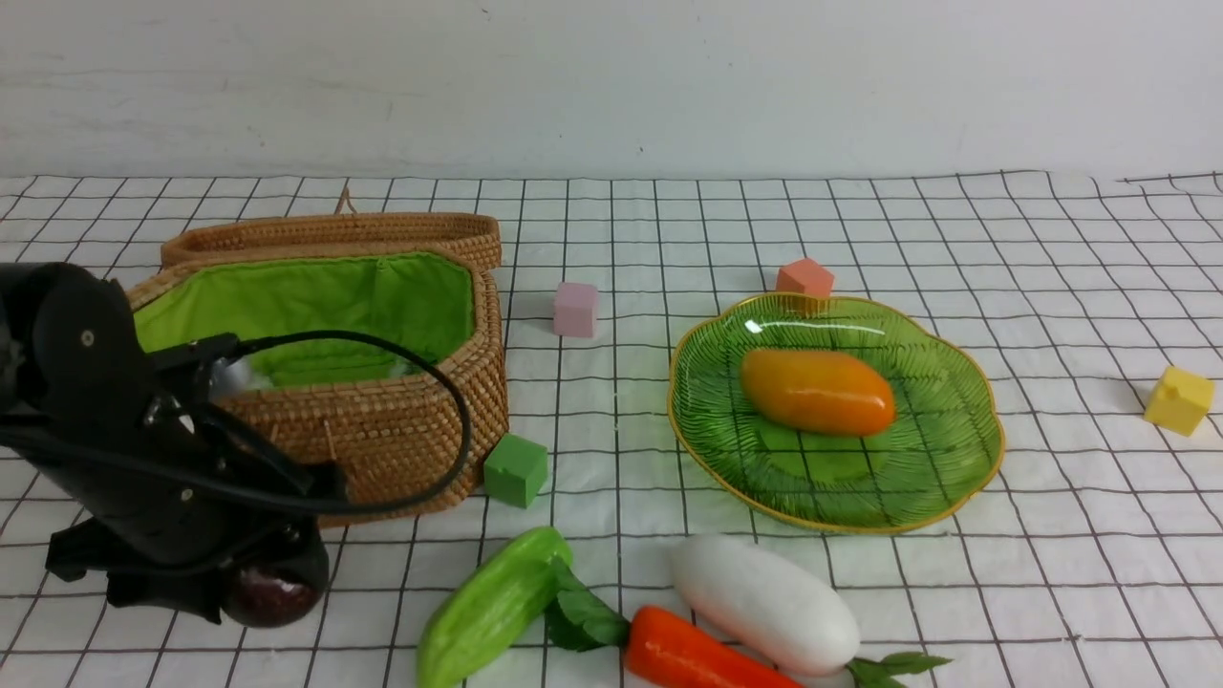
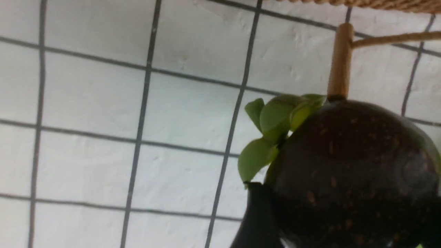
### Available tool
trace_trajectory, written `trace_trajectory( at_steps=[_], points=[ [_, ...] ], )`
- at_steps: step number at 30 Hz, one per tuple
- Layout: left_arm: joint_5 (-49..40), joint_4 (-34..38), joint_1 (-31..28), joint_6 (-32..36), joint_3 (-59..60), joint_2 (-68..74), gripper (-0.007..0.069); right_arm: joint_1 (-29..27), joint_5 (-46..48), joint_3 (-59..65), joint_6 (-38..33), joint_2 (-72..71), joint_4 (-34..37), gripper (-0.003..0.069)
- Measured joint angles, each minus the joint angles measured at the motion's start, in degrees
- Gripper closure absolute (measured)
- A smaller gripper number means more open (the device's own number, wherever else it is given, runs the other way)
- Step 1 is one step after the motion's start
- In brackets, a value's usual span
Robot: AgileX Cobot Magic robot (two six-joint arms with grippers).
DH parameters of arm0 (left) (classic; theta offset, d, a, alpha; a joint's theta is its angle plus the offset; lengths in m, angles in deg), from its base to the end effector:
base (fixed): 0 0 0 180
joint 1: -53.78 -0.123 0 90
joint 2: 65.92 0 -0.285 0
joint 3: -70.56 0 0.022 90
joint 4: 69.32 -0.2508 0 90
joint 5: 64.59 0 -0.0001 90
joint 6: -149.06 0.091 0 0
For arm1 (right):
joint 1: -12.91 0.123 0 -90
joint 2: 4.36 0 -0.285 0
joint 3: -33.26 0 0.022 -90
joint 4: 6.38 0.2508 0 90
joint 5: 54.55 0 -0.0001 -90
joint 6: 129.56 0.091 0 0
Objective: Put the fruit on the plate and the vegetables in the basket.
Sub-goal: Grab a mangosteen with your left arm and put it on the plate on the right
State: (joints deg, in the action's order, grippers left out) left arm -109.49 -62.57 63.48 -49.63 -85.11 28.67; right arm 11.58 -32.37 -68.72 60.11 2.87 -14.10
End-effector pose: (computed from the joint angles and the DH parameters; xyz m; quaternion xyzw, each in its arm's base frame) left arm 0.2732 -0.0544 0.2180 -0.1128 0.9825 -0.0800 0.1247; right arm 0.0520 -0.0058 0.1745 0.0420 0.8039 -0.0143 0.5931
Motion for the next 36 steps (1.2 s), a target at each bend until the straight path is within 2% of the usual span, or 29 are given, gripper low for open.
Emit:
trace_trajectory(
  at_steps=[5,10,12,17,20,30,36],
  points=[
    [-3.11,3.33,4.20,4.29,-0.38,-0.96,0.0099,0.00,0.00,0.00,0.00,0.00,0.00,0.0414],
    [-4.28,4.96,10.38,4.32,-4.87,-0.59,0.0099,0.00,0.00,0.00,0.00,0.00,0.00,0.0414],
    [-4.76,5.39,14.70,3.80,-11.83,1.68,0.0099,0.00,0.00,0.00,0.00,0.00,0.00,0.0414],
    [-5.10,5.86,19.90,3.66,-24.99,9.03,0.0099,0.00,0.00,0.00,0.00,0.00,0.00,0.0414],
    [-5.14,5.97,23.26,3.60,-37.18,18.47,0.0099,0.00,0.00,0.00,0.00,0.00,0.00,0.0414],
    [-11.28,5.98,26.90,-0.51,-65.48,42.76,0.0100,0.00,0.00,0.00,0.00,0.00,0.00,0.0414],
    [-12.94,5.78,27.36,-0.70,-69.76,46.75,0.0094,0.00,0.00,0.00,0.00,0.00,0.00,0.0414]
  ],
)
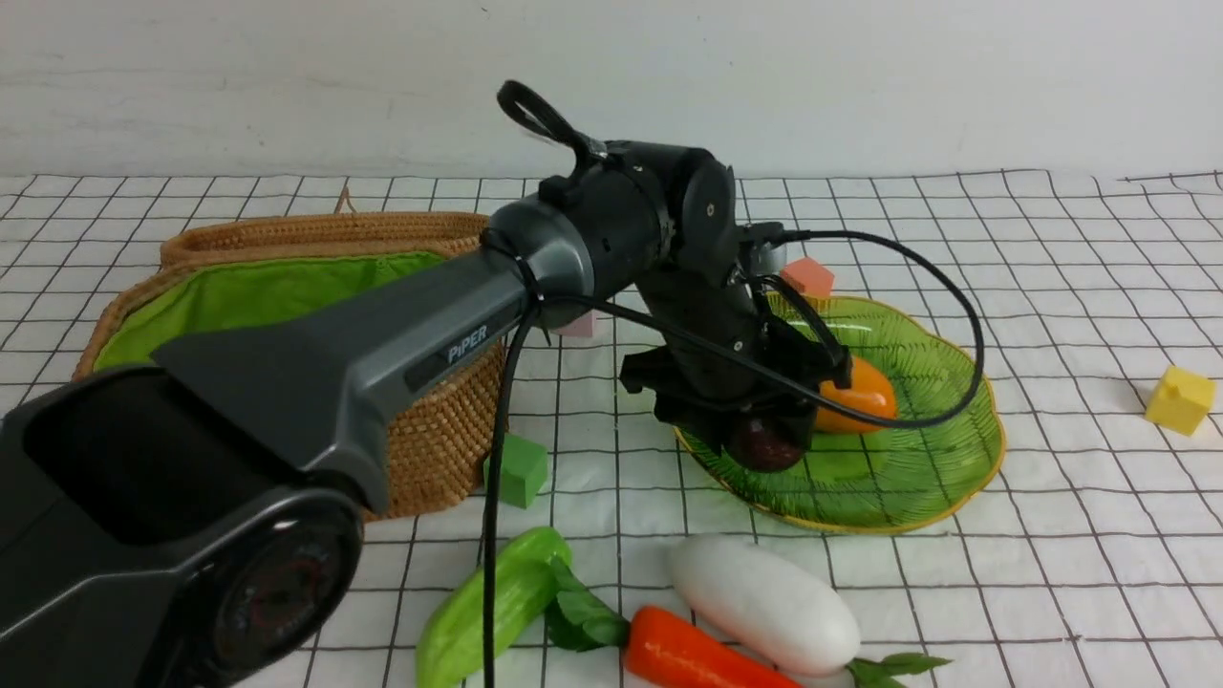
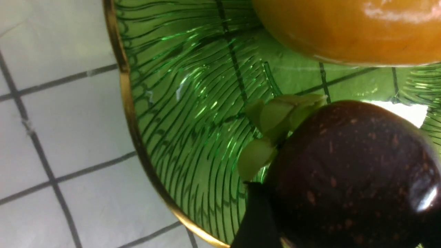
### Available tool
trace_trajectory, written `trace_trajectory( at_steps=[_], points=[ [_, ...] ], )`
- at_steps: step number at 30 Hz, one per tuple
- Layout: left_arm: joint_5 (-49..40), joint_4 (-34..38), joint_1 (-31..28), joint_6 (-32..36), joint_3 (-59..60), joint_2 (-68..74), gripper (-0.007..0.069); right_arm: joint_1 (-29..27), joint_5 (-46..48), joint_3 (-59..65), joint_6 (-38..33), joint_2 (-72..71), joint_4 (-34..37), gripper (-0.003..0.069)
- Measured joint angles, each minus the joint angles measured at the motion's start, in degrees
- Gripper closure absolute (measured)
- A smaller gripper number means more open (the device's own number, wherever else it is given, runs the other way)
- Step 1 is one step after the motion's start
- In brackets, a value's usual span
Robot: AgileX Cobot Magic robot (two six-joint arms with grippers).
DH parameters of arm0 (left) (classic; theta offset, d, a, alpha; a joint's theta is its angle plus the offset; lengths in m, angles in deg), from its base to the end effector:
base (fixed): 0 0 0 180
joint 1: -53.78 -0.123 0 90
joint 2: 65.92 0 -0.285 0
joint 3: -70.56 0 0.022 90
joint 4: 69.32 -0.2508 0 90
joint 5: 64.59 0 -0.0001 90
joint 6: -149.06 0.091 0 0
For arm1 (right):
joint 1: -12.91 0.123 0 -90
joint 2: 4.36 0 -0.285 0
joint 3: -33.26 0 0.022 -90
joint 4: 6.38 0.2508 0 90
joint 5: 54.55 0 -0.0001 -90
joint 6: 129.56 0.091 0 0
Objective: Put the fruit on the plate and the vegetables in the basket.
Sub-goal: Grab a mangosteen with your left arm and put it on the plate on the right, then take a chayote with your left arm and place it on the basket on the left.
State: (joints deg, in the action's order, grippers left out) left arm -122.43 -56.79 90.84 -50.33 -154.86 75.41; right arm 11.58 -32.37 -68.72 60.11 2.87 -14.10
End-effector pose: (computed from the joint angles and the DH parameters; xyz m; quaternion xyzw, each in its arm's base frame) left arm 0.4006 -0.3235 0.2173 0.1135 0.9620 -0.1976 0.1501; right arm 0.0520 -0.0058 0.1745 0.0420 0.8039 -0.0143 0.5931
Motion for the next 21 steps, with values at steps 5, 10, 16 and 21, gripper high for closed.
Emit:
trace_trajectory(
  at_steps=[5,10,16,21],
  points=[
    [-0.68,0.00,0.11,-0.23,-0.23,-0.20,-0.0019,0.00,0.00,0.00,0.00,0.00,0.00,0.0414],
    [-4.46,-1.93,0.11,-0.04,-0.23,-0.94,-0.0046,0.00,0.00,0.00,0.00,0.00,0.00,0.0414],
    [-12.09,-7.63,0.11,3.19,0.88,-6.88,-0.0027,0.00,0.00,0.00,0.00,0.00,0.00,0.0414],
    [-12.53,-11.95,0.11,7.77,10.99,-23.03,0.0031,0.00,0.00,0.00,0.00,0.00,0.00,0.0414]
  ],
)
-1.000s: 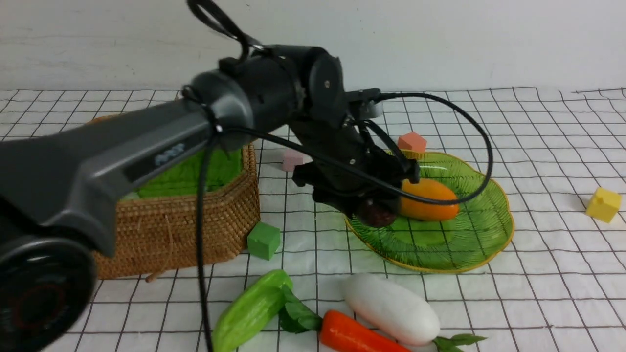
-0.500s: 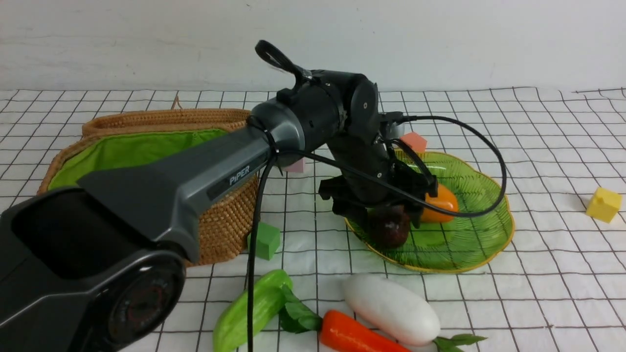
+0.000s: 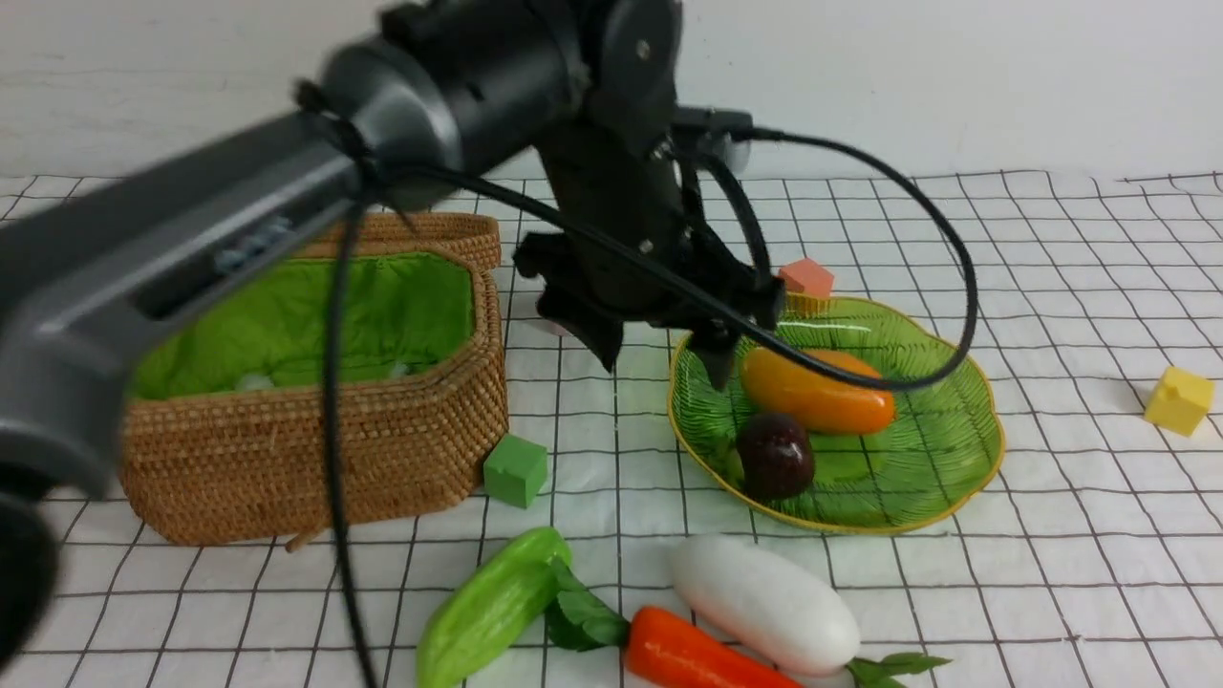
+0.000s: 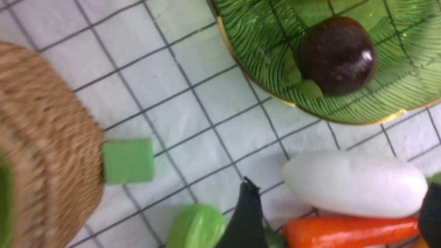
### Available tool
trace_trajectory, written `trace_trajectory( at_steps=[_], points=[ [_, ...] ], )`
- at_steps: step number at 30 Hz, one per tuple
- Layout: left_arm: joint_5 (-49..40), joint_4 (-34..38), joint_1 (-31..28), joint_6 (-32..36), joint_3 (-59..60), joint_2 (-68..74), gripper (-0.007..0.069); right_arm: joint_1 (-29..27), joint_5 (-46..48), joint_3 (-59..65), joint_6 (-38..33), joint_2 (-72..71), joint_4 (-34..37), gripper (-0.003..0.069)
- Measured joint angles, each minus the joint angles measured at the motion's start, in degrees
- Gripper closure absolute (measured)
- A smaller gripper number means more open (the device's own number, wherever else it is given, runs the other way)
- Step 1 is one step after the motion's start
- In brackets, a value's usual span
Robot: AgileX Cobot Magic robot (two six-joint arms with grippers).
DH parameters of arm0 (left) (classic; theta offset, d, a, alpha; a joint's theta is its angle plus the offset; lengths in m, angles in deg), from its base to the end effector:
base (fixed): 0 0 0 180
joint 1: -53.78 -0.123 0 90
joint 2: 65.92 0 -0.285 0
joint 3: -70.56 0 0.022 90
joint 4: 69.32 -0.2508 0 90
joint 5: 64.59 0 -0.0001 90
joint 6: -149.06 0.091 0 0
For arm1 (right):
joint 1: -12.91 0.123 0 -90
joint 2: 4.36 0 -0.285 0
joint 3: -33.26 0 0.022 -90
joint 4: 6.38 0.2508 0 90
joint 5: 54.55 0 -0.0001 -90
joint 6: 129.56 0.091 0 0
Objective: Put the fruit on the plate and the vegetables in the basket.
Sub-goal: Take a chayote with your left arm and place it on the basket on the left.
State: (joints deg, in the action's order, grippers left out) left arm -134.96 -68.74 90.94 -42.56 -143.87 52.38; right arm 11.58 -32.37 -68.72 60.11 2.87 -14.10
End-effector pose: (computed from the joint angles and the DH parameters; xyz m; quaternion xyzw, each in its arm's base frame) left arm 0.3355 -0.2554 0.3406 0.2149 0.9508 -0.0966 0.2009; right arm 0.0520 -0.0058 0.1745 0.0420 0.8039 -0.0143 0.5931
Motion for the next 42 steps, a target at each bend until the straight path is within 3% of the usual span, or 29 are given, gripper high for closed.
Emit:
trace_trajectory(
  at_steps=[7,14,24,29,35,42],
  points=[
    [-0.25,-6.88,-0.06,-0.32,22.38,-14.83,0.0085,0.00,0.00,0.00,0.00,0.00,0.00,0.0414],
    [14.76,-9.08,-0.06,-2.65,41.59,-13.08,0.0093,0.00,0.00,0.00,0.00,0.00,0.00,0.0414],
    [23.93,-14.11,-0.06,-6.14,45.56,-4.43,0.0102,0.00,0.00,0.00,0.00,0.00,0.00,0.0414],
    [23.02,-13.52,-0.06,-6.04,45.48,-3.40,0.0191,0.00,0.00,0.00,0.00,0.00,0.00,0.0414],
    [15.41,-13.45,-0.06,-5.57,45.35,-7.69,0.0190,0.00,0.00,0.00,0.00,0.00,0.00,0.0414],
    [1.87,-13.04,-0.96,3.87,38.89,-22.93,0.0190,0.00,0.00,0.00,0.00,0.00,0.00,0.0414]
  ],
)
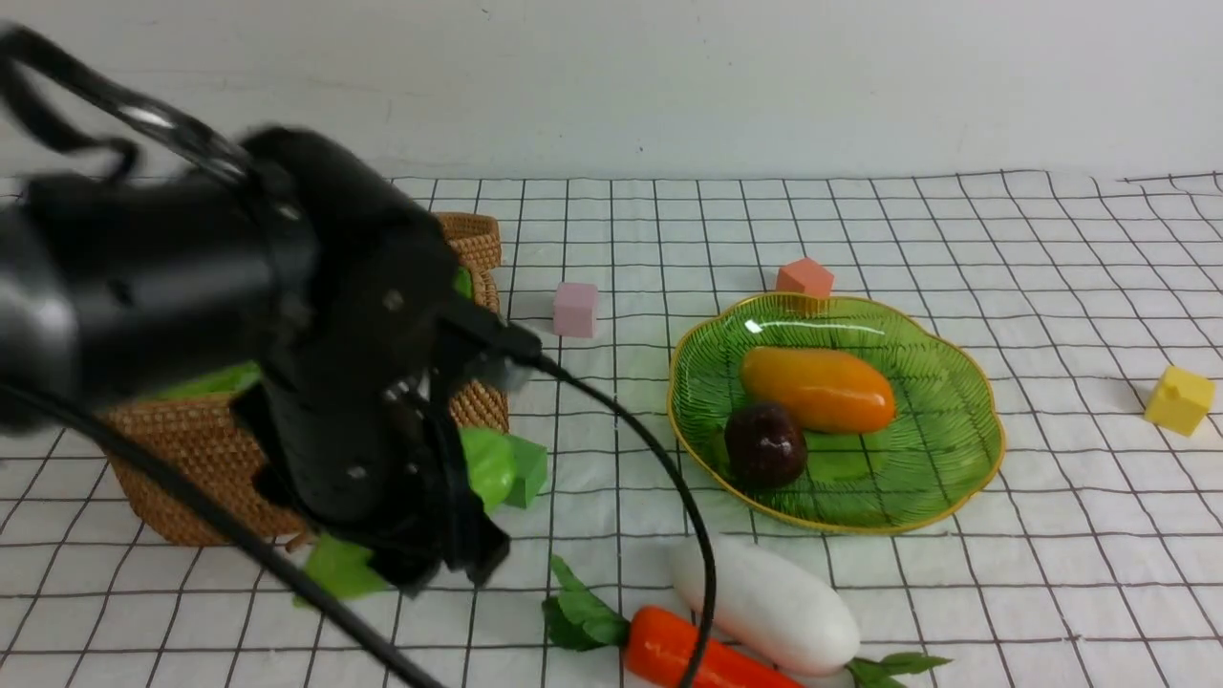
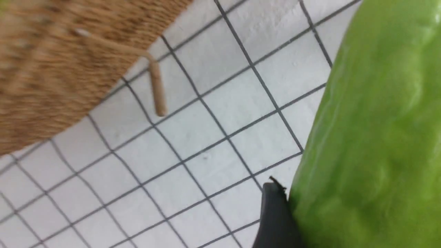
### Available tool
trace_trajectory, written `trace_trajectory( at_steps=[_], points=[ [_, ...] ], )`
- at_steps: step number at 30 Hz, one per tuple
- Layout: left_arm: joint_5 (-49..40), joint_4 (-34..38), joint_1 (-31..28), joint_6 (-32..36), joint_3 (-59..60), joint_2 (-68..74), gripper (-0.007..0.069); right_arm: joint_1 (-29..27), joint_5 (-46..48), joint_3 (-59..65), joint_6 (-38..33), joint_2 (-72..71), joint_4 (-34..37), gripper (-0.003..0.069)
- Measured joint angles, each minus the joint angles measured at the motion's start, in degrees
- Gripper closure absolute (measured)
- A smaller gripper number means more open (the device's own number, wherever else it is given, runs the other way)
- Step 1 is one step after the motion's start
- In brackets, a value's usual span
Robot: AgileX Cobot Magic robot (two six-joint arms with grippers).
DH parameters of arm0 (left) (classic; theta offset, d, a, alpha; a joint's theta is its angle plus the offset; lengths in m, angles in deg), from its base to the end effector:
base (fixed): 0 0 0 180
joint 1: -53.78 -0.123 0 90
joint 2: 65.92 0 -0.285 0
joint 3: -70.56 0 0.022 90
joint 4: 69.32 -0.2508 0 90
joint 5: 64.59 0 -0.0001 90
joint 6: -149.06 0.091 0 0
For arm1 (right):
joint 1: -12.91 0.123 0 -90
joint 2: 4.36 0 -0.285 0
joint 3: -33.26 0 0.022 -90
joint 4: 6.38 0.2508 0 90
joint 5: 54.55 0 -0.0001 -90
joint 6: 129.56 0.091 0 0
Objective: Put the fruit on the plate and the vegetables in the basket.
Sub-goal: Take a chayote with your left arm and place it on the basket on the left.
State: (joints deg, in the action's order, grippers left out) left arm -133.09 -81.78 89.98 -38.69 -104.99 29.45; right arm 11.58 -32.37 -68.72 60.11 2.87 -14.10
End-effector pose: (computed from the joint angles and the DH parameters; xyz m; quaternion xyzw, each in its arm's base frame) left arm 0.2498 -0.1602 0.2985 0.2714 0.9514 0.0590 0.1329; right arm 0.0520 -0.0058 0.1745 0.0420 0.8039 -0.0143 0.5931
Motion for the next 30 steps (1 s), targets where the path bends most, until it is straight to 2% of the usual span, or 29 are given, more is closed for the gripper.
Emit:
trace_trajectory(
  at_steps=[2,7,11,13,18,22,26,27,28,30],
  points=[
    [-0.99,-0.09,-1.74,3.47,-2.51,-2.84,0.0190,0.00,0.00,0.00,0.00,0.00,0.00,0.0414],
    [-0.38,-2.78,-11.98,16.75,-7.36,-4.39,0.0190,0.00,0.00,0.00,0.00,0.00,0.00,0.0414],
    [9.90,-3.30,-19.64,27.34,-7.43,-0.23,0.0190,0.00,0.00,0.00,0.00,0.00,0.00,0.0414],
    [15.14,-3.56,-21.56,29.29,-7.43,2.13,0.0190,0.00,0.00,0.00,0.00,0.00,0.00,0.0414],
    [21.98,-5.36,-22.14,30.33,-7.43,7.61,0.0190,0.00,0.00,0.00,0.00,0.00,0.00,0.0414],
    [22.79,-6.87,-22.14,27.34,-7.43,9.43,0.0190,0.00,0.00,0.00,0.00,0.00,0.00,0.0414],
    [22.56,-7.51,-22.14,24.61,-7.43,9.67,0.0098,0.00,0.00,0.00,0.00,0.00,0.00,0.0414],
    [21.81,-7.51,-22.14,23.76,-7.43,9.67,0.0025,0.00,0.00,0.00,0.00,0.00,0.00,0.0414],
    [21.02,-7.15,-22.14,23.28,-7.43,9.50,-0.0017,0.00,0.00,0.00,0.00,0.00,0.00,0.0414],
    [19.64,-6.31,-22.14,23.04,-7.43,8.71,-0.0038,0.00,0.00,0.00,0.00,0.00,0.00,0.0414]
  ],
)
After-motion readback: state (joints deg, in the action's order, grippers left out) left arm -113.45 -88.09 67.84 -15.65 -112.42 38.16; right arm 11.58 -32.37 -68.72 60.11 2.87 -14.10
